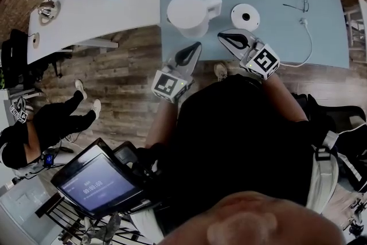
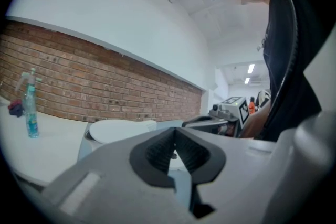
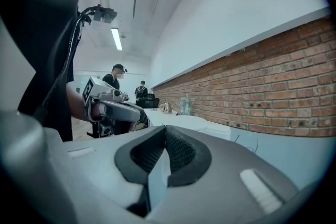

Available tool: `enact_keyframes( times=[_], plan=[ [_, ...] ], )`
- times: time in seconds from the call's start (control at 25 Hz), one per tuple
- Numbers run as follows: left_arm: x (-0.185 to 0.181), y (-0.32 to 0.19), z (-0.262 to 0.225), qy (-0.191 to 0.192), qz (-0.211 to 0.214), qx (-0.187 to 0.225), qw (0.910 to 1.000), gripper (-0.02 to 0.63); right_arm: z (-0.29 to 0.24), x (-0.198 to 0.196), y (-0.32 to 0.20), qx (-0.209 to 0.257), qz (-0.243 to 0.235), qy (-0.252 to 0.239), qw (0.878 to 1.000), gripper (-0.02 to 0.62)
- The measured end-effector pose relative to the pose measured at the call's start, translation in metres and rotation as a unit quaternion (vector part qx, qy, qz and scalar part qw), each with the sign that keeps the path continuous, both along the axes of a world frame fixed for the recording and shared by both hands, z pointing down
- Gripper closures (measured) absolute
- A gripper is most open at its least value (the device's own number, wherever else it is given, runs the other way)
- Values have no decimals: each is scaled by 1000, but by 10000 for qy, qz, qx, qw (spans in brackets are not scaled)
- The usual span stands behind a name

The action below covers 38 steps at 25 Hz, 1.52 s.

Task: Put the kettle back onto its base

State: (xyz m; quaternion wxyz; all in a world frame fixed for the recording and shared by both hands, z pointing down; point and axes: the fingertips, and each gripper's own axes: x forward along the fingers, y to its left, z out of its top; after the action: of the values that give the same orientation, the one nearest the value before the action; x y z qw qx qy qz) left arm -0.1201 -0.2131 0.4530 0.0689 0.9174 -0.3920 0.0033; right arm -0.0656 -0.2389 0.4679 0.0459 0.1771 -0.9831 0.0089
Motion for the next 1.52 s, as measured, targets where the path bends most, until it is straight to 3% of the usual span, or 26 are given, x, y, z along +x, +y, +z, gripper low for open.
enact_keyframes(
  times=[0.48,0.8,0.92,1.2,1.52],
  plan=[
    [11,-19,5,17,-139,-57,9999,604,11,5,-28,-62,-104,119,9999,591],
    [20,-25,6,-30,-165,-82,9998,604,29,20,-51,-189,235,373,9988,581],
    [16,-27,5,-86,-238,-64,9997,604,36,21,-60,-252,340,486,9979,561],
    [6,-24,9,-90,-463,-170,9987,604,64,22,-91,-403,736,791,9933,451],
    [-12,-17,14,-203,-743,-246,9967,604,88,10,-129,-484,1088,1003,9878,405]
  ],
)
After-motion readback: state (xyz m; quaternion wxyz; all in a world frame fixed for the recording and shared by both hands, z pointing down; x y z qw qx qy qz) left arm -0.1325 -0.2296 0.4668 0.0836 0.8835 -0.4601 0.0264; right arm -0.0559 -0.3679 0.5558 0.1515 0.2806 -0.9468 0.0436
